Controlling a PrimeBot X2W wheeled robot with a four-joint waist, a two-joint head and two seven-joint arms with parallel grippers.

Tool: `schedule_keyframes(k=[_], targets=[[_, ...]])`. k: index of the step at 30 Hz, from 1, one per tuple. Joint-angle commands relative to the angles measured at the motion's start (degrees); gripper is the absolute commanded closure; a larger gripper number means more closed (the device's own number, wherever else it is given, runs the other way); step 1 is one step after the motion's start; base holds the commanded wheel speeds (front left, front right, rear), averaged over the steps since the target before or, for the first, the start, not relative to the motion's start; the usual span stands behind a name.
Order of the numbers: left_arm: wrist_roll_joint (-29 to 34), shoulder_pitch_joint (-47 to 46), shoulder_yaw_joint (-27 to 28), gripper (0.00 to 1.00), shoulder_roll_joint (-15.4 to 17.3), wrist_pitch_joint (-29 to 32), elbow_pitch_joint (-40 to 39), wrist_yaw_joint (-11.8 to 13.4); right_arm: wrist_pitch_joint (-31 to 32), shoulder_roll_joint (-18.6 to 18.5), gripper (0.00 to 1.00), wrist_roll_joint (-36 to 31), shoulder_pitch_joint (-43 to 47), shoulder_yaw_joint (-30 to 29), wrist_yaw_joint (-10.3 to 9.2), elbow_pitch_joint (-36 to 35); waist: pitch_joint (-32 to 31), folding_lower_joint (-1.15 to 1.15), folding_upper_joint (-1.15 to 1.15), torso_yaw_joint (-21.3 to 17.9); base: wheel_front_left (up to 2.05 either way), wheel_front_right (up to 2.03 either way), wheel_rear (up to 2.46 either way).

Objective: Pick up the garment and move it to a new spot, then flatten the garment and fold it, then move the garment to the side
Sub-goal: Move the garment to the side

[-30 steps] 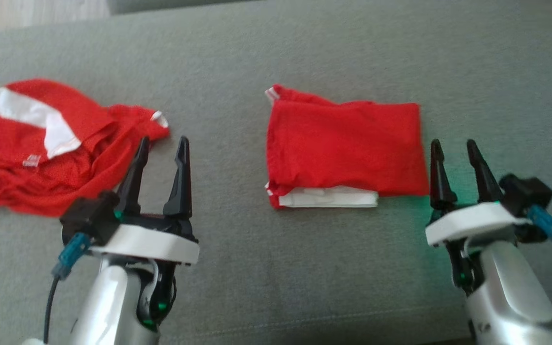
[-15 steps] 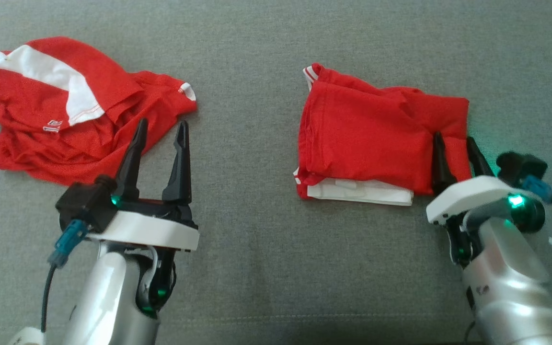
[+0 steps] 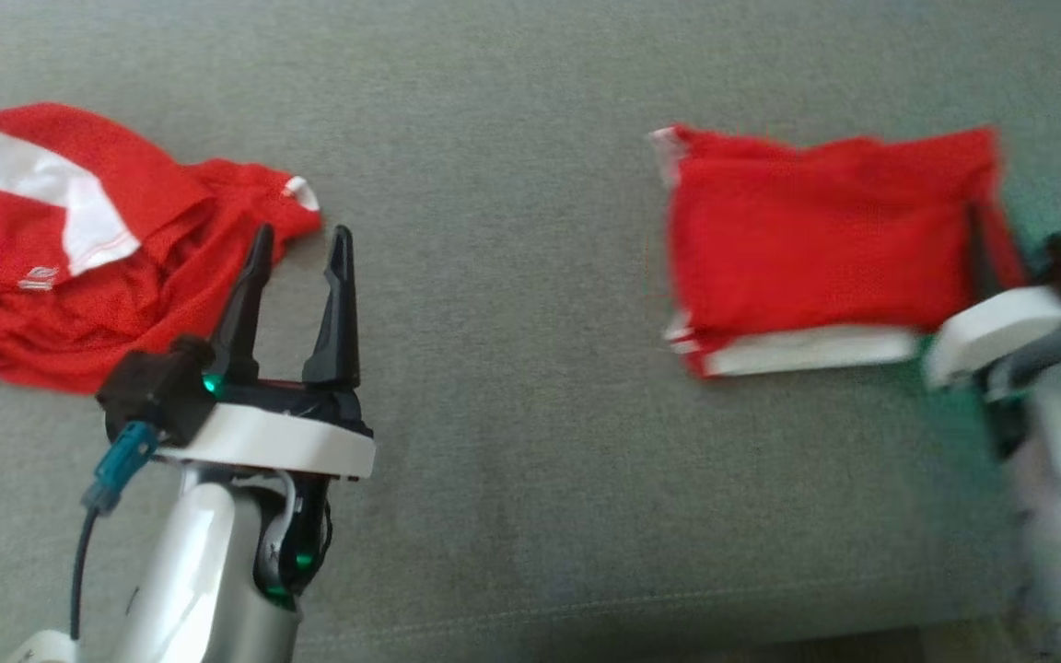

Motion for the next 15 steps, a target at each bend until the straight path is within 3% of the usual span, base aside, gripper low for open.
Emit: schedule_keyframes(k=[1, 2, 9, 15], targets=[[0.4, -2.3, 2.7, 0.00, 0.6, -0.3, -2.1, 0.0, -0.5, -3.3, 1.00, -1.5, -3.1, -0.5, 0.36, -2.5, 1.3, 0.00, 0.00, -1.2, 0.00, 0.00, 0.00], [0.4, -2.3, 2.7, 0.00, 0.6, -0.3, -2.1, 0.0, -0.5, -3.3, 1.00, -1.5, -3.1, -0.5, 0.36, -2.5, 1.3, 0.00, 0.00, -1.2, 0.00, 0.00, 0.00], [1.0, -4.0, 2.7, 0.00, 0.6, -0.3, -2.1, -0.9, 0.2, -12.9, 1.00, -5.2, -7.3, -4.3, 0.36, -3.9, 3.9, 0.00, 0.00, -2.1, 0.00, 0.00, 0.00], [1.3, -4.5, 3.1, 0.00, 0.6, -0.3, -2.1, -1.5, 0.4, -15.1, 1.00, -5.6, -9.2, -6.2, 0.36, -5.0, 4.8, 0.00, 0.00, -1.9, 0.00, 0.00, 0.00]])
